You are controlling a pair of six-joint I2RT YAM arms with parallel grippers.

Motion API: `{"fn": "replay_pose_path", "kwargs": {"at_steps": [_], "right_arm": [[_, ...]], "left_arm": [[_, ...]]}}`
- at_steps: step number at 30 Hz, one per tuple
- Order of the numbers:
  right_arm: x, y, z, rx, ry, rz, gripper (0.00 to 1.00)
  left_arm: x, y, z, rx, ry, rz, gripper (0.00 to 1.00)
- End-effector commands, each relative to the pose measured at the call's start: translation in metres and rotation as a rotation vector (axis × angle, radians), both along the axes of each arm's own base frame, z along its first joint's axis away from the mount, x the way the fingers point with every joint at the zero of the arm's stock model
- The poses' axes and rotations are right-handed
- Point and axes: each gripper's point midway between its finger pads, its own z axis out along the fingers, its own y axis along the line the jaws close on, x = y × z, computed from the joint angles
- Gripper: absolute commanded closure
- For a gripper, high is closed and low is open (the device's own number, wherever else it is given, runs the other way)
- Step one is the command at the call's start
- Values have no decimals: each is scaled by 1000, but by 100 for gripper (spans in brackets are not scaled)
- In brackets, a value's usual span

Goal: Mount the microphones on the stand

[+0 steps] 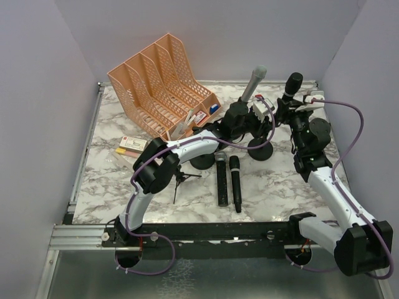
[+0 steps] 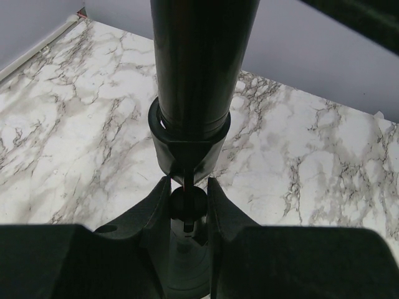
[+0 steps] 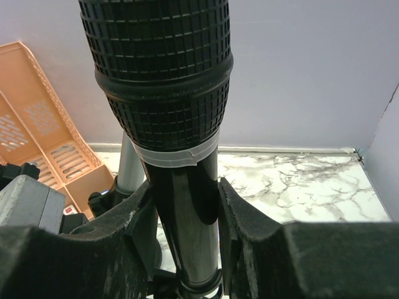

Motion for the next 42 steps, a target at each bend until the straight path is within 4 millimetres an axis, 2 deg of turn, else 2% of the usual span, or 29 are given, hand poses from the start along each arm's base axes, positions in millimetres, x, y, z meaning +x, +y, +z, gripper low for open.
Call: {"fn": "replay_pose_path", "kwargs": {"at_steps": [1, 9, 11, 14, 16, 19, 22, 26, 28, 34, 42], "right_arm": [[-4, -1, -27, -22, 75, 4, 99], [-10, 6, -67, 37, 198, 39, 99], [-10, -1, -76, 33, 212, 1, 99], [-8, -22, -89, 1, 255, -120, 99], [-7, -36, -91, -31, 269, -192, 99], [-7, -44, -83, -50, 254, -232, 99], [-7, -35, -78, -53, 255, -182, 99], [-8, -16, -81, 8, 291, -86, 99], [-9, -13, -84, 53, 319, -81, 99], [-3, -28, -107, 154, 455, -218, 99], [-3, -37, -134, 254, 581, -287, 99]], "left_arm": [[-5, 11, -20, 49, 80, -1, 100], [-5, 10, -23, 52, 82, -2, 100], [-5, 10, -24, 53, 84, -3, 100], [-6, 11, -26, 56, 86, -3, 100], [-6, 11, -25, 56, 85, -3, 100], [-5, 12, -26, 59, 83, 3, 100], [-4, 12, -26, 59, 80, 7, 100], [-3, 12, -27, 62, 78, 9, 100], [-3, 13, -28, 65, 76, 12, 100], [-4, 13, -31, 68, 78, 7, 100], [-4, 14, -33, 70, 78, 12, 100]]}}
